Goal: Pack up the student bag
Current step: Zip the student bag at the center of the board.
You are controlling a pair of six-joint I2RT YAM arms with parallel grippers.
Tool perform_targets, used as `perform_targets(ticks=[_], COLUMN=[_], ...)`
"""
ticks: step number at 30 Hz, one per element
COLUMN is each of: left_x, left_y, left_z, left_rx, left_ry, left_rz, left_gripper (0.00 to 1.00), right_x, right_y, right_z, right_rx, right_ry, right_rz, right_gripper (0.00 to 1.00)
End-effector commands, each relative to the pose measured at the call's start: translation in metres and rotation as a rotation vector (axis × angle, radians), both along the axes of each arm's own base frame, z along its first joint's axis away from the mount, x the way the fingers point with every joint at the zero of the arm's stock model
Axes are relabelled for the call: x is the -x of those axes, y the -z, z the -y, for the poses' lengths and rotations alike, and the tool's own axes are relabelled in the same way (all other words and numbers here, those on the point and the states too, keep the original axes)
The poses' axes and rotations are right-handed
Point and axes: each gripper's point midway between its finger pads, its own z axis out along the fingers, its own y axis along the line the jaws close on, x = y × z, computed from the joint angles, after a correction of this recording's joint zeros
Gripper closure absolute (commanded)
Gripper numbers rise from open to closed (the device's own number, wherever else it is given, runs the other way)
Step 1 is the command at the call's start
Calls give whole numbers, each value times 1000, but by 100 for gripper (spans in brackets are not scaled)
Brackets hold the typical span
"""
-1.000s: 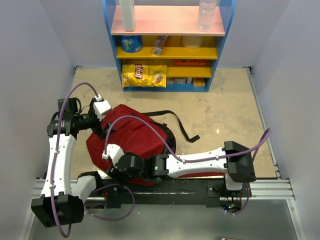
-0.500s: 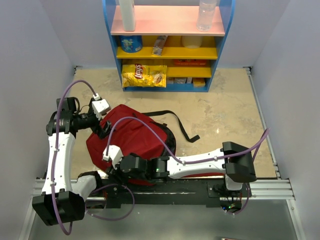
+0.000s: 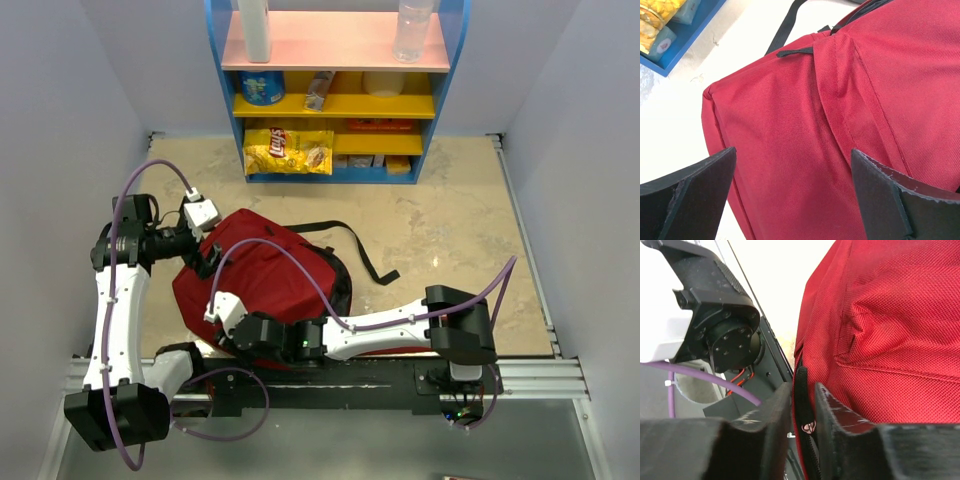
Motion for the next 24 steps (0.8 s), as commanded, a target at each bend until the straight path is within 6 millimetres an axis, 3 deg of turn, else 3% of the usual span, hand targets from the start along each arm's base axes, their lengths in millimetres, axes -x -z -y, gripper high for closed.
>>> perform_targets(ticks=[1,13,24], left_x=[-2,2,6], left_y=[-14,-9,-4], left_z=[2,0,0], left_rx=[9,-17,-28], left_ry=[26,32,46], left_rz=[55,63,63], left_gripper=[0,0,0], right_x=[-10,-9,-13], right_y=[-23,-25,-37], right_z=[-15,-17,-3], right_rx=[-81,-113,-168], right_ry=[49,69,116], right_rz=[13,-15,-34], right_gripper=[73,99,100])
